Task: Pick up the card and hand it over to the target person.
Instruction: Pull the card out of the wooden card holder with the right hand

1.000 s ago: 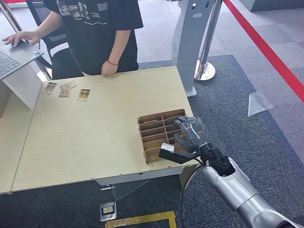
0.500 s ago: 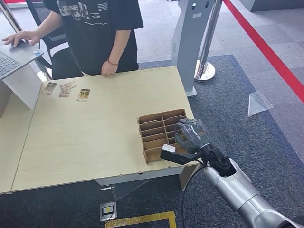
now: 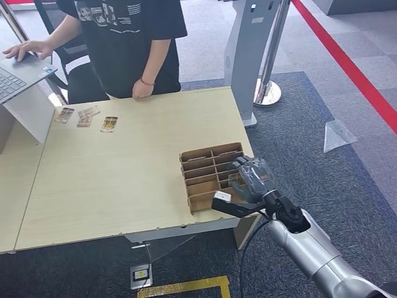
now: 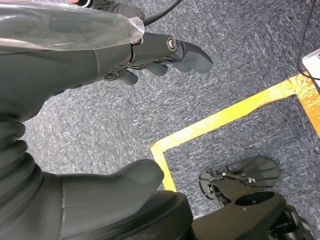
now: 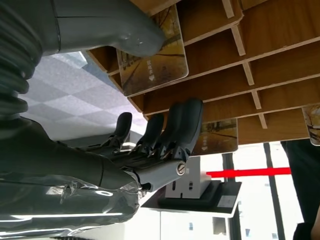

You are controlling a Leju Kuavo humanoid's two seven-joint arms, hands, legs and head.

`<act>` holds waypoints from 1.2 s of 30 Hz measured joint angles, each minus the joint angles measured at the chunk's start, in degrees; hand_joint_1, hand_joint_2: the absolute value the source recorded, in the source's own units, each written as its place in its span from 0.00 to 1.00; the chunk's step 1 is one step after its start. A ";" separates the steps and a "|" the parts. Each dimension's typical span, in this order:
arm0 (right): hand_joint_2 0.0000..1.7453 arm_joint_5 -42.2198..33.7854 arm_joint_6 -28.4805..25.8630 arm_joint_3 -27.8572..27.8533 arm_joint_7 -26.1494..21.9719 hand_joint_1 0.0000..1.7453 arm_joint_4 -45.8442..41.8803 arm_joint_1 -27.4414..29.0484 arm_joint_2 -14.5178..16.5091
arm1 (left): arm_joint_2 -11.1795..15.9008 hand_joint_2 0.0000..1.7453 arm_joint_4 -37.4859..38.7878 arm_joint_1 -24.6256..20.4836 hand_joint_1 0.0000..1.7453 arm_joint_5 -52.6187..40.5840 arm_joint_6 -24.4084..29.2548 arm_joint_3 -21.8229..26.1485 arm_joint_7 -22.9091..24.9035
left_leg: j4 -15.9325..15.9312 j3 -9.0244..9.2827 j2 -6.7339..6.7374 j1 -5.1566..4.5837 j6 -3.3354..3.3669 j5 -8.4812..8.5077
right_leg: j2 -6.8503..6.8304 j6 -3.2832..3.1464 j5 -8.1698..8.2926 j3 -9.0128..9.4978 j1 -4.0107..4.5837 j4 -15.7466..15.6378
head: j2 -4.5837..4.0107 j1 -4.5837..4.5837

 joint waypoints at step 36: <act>1.00 2.25 0.97 1.02 0.93 1.00 -2.26 -1.24 -1.17 | -0.08 1.00 -0.07 -0.07 0.00 0.75 0.52 0.59 -0.83 | 0.04 -0.02 0.05 -0.02 0.00 0.01 | 0.06 0.00 0.02 -0.04 -0.02 0.05 | 0.00 0.00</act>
